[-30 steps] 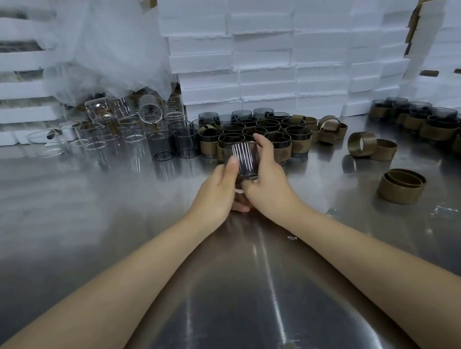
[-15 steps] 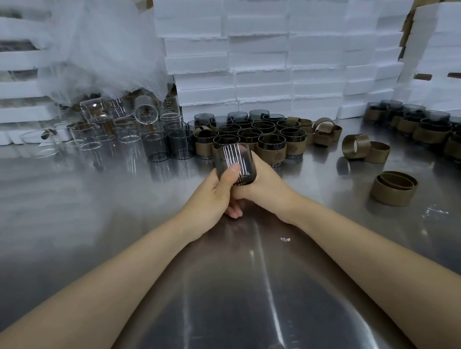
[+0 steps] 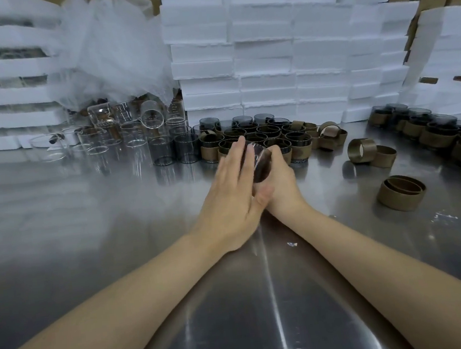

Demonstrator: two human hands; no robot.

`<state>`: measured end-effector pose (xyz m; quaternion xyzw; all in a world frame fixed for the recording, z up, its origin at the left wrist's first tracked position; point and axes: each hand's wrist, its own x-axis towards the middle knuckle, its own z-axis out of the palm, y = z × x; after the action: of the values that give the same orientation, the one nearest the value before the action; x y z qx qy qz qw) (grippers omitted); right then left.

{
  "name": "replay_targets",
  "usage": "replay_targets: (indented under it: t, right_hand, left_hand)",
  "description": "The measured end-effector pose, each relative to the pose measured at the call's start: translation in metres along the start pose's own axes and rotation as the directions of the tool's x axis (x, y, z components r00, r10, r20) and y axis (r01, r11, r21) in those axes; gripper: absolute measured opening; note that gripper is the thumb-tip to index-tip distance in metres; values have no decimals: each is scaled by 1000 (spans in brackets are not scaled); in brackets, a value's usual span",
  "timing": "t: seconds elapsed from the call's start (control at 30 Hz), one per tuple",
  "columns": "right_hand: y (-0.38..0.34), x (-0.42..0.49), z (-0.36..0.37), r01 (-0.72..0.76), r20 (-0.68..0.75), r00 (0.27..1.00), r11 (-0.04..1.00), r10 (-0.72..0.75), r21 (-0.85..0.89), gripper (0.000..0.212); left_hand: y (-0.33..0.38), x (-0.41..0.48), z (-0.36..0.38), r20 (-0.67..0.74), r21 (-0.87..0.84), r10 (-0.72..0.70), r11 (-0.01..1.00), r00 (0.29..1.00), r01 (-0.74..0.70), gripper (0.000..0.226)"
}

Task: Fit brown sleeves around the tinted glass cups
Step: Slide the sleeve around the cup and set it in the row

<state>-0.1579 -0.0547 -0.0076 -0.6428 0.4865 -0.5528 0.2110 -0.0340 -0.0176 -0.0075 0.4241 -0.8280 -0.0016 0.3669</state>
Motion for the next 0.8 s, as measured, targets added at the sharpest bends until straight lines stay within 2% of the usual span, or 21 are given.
replay_targets:
  t: [0.07,0.13,0.2,0.27,0.33,0.37,0.4,0.43,0.5,0.53,0.6,0.67,0.73,0.8]
  right_hand:
    - [-1,-2,-3,37,-5,999,998,-37,-42,39]
    - [-6,-7,-6,92,73,994,991,-84,-99,29]
    - [-12,-11,-7,143,166,978,983,-123,-116,30]
    - [-14,-13,-5,183,239,960,974,-148,-133,40]
    - [-14,-13,-5,200,275,950,967,-151,-160,43]
    - [-14,-12,-6,207,284,947,963,-152,-174,42]
    - [-14,-12,-7,216,290,944,960,-158,-179,43]
    - [-14,-13,-7,227,293,940,959,-172,-167,44]
    - [-15,-14,-7,264,296,929,959,-224,-102,46]
    - [-17,-15,-6,281,301,920,958,-251,-63,47]
    - [-20,-17,-3,290,318,907,957,-275,1,49]
    - [-22,-19,-1,240,330,911,968,-249,70,57]
    - [-22,-20,0,216,328,913,969,-244,120,70]
    - [-20,-17,1,226,346,907,971,-240,82,85]
  left_hand:
    - [4,0,3,29,25,-43,999,999,42,81]
    - [2,0,1,13,-85,-154,984,988,154,84]
    - [-4,1,-1,-10,-233,-290,932,957,279,84]
    - [-10,4,-6,-20,-358,-400,858,916,367,74]
    - [-13,7,-9,6,-464,-457,786,889,407,52]
    - [-14,9,-10,24,-523,-487,739,873,426,42]
    - [-14,11,-11,49,-596,-520,670,853,442,42]
    - [-14,12,-13,91,-676,-561,571,823,465,49]
    - [-11,14,-17,212,-817,-618,314,757,485,61]
    - [-12,15,-18,272,-856,-621,193,735,480,63]
    - [-14,15,-19,373,-881,-595,14,712,473,64]
    - [-14,14,-17,424,-884,-559,-85,712,460,64]
    - [-12,16,-17,446,-879,-552,-122,704,461,65]
    - [-12,17,-16,456,-874,-562,-134,690,468,69]
